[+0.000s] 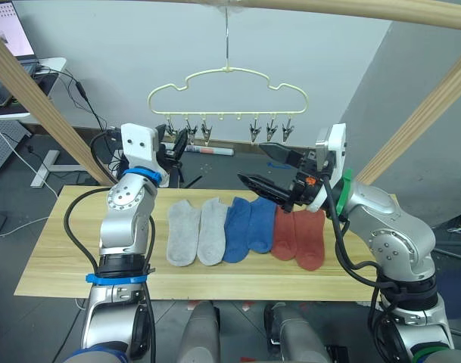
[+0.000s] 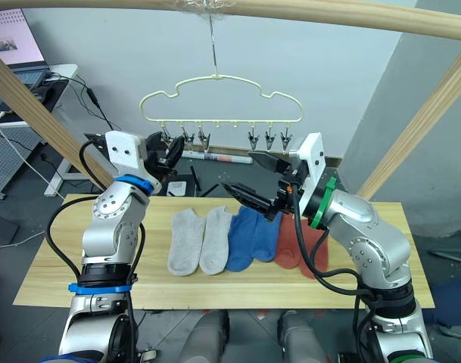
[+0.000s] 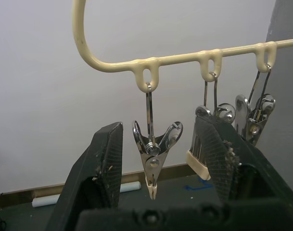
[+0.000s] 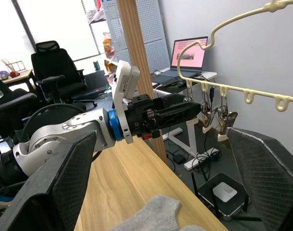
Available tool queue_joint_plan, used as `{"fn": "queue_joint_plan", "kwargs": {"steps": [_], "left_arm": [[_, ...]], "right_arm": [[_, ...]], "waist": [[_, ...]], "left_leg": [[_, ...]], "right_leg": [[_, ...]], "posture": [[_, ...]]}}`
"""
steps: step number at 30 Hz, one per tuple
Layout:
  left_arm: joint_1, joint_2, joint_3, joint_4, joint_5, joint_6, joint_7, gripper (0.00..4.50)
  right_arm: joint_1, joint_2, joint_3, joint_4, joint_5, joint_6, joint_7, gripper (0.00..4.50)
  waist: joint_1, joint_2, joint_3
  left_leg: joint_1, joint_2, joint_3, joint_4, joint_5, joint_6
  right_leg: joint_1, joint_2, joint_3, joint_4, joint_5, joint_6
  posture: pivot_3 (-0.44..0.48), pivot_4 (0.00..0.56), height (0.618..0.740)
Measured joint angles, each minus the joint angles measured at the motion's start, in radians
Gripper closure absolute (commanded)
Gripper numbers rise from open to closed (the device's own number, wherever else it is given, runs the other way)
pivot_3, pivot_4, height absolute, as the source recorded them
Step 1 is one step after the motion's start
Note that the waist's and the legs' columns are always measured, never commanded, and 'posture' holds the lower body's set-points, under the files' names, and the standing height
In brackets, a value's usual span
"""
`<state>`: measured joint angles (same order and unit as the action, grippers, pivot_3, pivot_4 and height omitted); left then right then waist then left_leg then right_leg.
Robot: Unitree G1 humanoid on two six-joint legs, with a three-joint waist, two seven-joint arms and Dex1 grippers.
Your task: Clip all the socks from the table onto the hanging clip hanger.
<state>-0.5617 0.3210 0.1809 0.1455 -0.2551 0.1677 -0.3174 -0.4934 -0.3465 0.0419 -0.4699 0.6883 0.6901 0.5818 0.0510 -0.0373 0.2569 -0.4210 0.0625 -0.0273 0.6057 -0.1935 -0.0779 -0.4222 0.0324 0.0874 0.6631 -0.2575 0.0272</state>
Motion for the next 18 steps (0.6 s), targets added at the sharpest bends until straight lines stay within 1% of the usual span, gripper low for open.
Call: {"fn": "queue_joint_plan", "kwargs": {"steps": [7,17,18], "left_arm": [[-0.009,0.007,-0.013,0.025,0.031,-0.028,0.0,1.88],[-0.012,0.007,-0.013,0.028,0.036,-0.034,-0.001,1.88],[-0.013,0.007,-0.013,0.028,0.035,-0.036,-0.001,2.06]], "right_arm": [[0.0,-0.002,0.0,0.0,0.001,0.0,-0.004,0.0],[0.0,-0.008,0.0,0.0,0.001,0.005,-0.014,0.0],[0.0,-0.008,0.0,0.0,0.001,0.007,-0.014,0.0]], "waist": [[-0.001,0.0,0.0],[-0.001,0.0,0.001],[-0.001,0.0,0.002]], "left_leg": [[-0.001,0.0,0.0,0.0,0.0,0.0],[-0.001,0.0,0.0,0.0,0.0,0.0],[-0.001,0.0,0.0,0.0,0.0,0.0]], "right_leg": [[0.0,0.0,0.0,0.0,0.0,0.0],[-0.001,0.0,0.0,0.0,0.0,0.0],[-0.001,0.0,0.0,0.0,0.0,0.0]], "posture": [[0.181,0.277,0.74],[0.184,0.28,0.74],[0.183,0.278,0.74]]}}
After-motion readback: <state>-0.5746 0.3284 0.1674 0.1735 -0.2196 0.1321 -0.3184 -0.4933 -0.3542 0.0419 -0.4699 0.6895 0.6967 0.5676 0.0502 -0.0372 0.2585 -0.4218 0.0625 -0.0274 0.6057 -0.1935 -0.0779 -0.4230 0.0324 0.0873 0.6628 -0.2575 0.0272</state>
